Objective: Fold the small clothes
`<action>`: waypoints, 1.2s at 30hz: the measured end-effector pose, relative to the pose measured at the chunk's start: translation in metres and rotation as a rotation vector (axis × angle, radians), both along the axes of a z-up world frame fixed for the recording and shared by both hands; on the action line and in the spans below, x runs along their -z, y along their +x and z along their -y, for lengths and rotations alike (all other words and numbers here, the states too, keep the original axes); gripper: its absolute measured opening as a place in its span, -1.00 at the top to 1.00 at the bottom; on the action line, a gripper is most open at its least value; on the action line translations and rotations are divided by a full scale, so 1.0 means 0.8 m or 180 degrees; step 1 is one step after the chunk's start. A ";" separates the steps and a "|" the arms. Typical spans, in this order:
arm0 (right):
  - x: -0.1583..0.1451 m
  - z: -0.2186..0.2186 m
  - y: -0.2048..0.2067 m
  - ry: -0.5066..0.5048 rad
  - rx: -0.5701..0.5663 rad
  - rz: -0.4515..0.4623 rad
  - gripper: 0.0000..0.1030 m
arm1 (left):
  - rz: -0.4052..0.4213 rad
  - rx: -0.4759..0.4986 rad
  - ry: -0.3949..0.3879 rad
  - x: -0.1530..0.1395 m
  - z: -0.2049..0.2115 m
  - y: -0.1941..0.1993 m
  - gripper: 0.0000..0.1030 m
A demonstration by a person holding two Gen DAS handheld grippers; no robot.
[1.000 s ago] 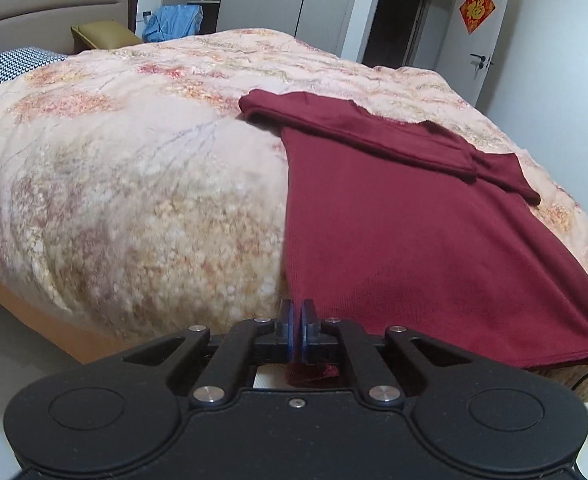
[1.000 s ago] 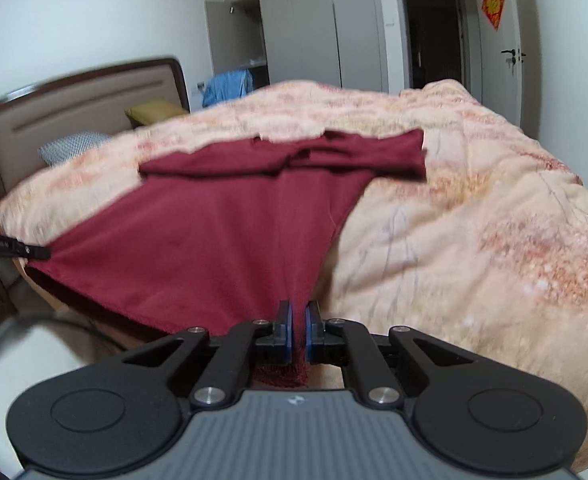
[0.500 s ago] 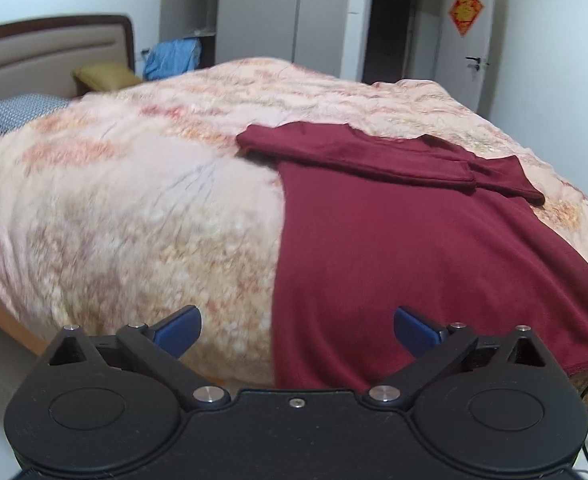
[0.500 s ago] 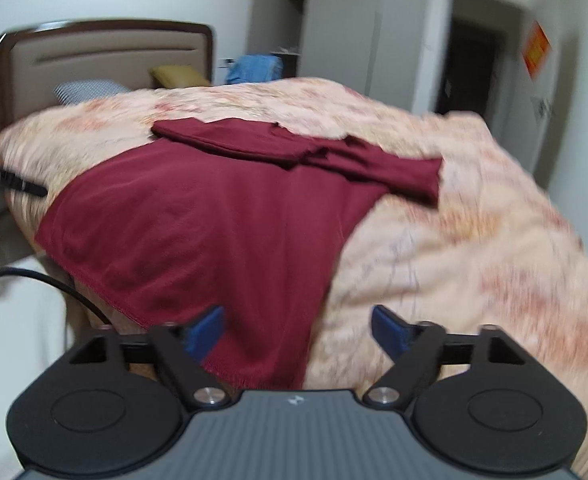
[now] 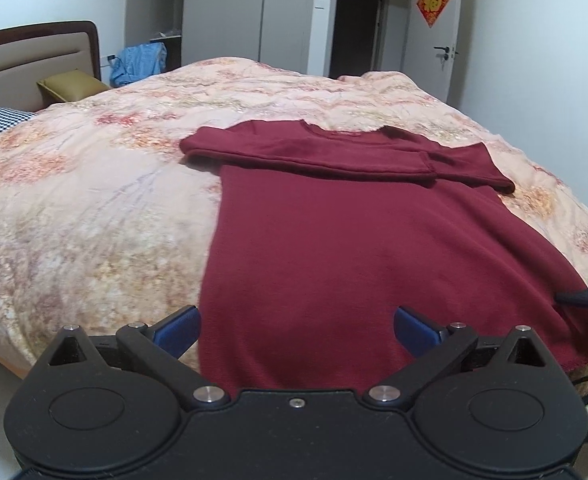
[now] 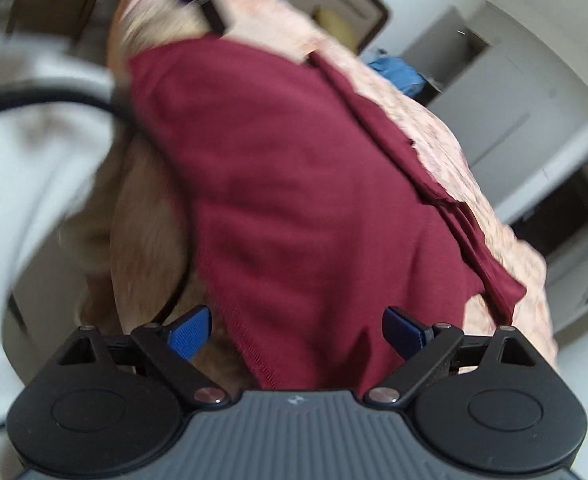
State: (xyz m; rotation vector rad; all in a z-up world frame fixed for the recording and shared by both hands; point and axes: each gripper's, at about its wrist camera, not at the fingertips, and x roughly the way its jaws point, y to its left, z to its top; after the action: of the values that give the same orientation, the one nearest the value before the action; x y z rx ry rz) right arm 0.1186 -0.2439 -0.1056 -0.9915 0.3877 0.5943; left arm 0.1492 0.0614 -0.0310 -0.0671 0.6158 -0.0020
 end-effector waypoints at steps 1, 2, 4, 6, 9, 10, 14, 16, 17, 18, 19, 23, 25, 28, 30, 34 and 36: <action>0.007 -0.002 0.001 -0.0093 0.0052 0.0077 -0.85 | -0.0004 0.0036 0.0008 0.002 0.002 0.001 -0.99; 0.012 -0.004 0.002 -0.0176 0.0094 0.0155 -0.85 | -0.0001 0.0079 0.0026 0.003 0.005 0.001 -0.99; 0.014 -0.004 0.003 -0.0170 0.0146 0.0246 -0.79 | 0.0031 0.0194 0.0088 0.004 0.010 -0.002 -0.99; 0.007 -0.002 0.000 -0.0054 0.0160 0.0290 -0.57 | 0.0073 0.0342 0.0111 0.005 0.016 -0.006 -0.99; -0.003 0.004 -0.010 0.0069 0.0056 0.0374 -0.20 | 0.0155 0.0623 -0.0009 0.004 0.023 -0.015 -0.99; -0.006 0.006 -0.015 0.0100 0.0004 0.0413 -0.07 | 0.0180 0.0699 -0.0035 0.004 0.026 -0.018 -0.99; -0.031 0.012 -0.030 0.0241 -0.0226 0.0445 0.37 | 0.0312 0.0984 0.0078 0.005 0.046 -0.032 -0.99; -0.047 0.015 -0.026 0.0384 -0.0262 0.0341 0.67 | 0.0364 0.1086 0.0240 0.009 0.059 -0.037 -0.99; -0.057 0.016 -0.019 0.0472 -0.0262 0.0251 0.70 | 0.0374 0.1111 0.0329 0.012 0.065 -0.039 -0.99; -0.067 0.018 -0.013 0.0575 -0.0243 0.0141 0.74 | 0.0366 0.1126 0.0415 0.016 0.071 -0.039 -0.99; -0.078 0.020 -0.005 0.0703 -0.0212 0.0023 0.76 | 0.0355 0.1134 0.0493 0.020 0.078 -0.039 -0.99; -0.120 0.036 0.032 0.1297 -0.0020 -0.0472 0.76 | 0.0327 0.1088 0.0748 0.032 0.100 -0.032 -0.99; -0.139 0.046 0.048 0.1572 0.0072 -0.0655 0.76 | 0.0277 0.1046 0.0863 0.039 0.107 -0.023 -0.99; -0.161 0.059 0.066 0.1862 0.0160 -0.0837 0.76 | 0.0200 0.0933 0.1049 0.047 0.114 -0.010 -0.89; -0.169 0.067 0.077 0.1975 0.0170 -0.0901 0.76 | 0.0157 0.0789 0.1119 0.049 0.112 -0.003 -0.68; -0.174 0.073 0.076 0.1933 0.0157 -0.0836 0.76 | 0.0215 0.0616 0.1175 0.045 0.092 -0.005 -0.31; -0.171 0.073 0.073 0.1922 0.0161 -0.0846 0.76 | 0.0232 0.0578 0.1247 0.044 0.080 -0.010 -0.06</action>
State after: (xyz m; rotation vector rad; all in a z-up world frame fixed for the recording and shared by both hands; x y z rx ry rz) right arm 0.1774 -0.3020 0.0314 -0.3240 0.4310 0.7424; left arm 0.1409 -0.0023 -0.0666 0.3669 0.5385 -0.0590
